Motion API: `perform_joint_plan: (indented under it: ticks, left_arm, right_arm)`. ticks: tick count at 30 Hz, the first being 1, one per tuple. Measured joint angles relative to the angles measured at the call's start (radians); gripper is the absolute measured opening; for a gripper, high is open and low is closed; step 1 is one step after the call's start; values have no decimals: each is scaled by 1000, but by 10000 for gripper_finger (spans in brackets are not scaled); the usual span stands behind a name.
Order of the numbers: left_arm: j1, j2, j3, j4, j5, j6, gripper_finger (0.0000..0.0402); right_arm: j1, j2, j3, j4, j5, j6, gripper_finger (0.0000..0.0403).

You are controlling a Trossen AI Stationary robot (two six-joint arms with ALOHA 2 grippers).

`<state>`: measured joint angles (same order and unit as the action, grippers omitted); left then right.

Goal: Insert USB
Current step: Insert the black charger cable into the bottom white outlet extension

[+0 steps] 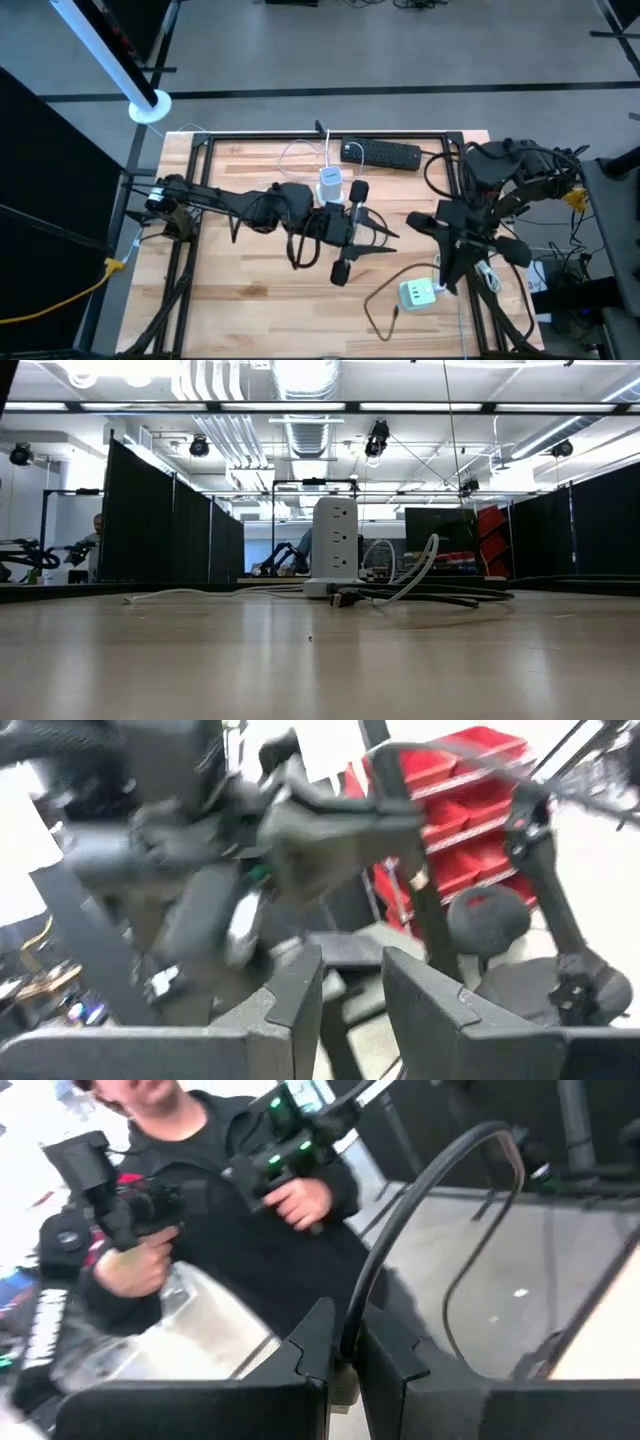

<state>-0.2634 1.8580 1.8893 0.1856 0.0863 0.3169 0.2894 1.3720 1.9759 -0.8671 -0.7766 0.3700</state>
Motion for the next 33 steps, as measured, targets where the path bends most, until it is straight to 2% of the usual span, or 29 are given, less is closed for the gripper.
perform_joint_plan:
  ticks: [5, 9, 13, 17, 24, 33]
  left_arm:
    - [-26, -2, 0, 109, 13, -3, 92]
    - [-31, -23, 0, 133, -7, 20, 100]
    - [-26, -28, 0, 132, -87, 16, 112]
    - [-23, -19, 0, 132, -93, 8, 127]
    - [-24, 7, 0, 140, 9, -12, 145]
    - [-15, 12, 0, 119, 31, -46, 131]
  right_arm:
    - [-41, 0, 0, -109, 111, -15, 16]
    - [-36, 7, -2, -180, 114, -31, 16]
    - [-19, 15, -4, -183, 106, -30, 16]
    - [-19, 24, -4, -183, 104, -30, 16]
    - [-25, 46, -5, -180, 87, -33, 16]
    - [-28, 72, -5, -171, 61, -41, 16]
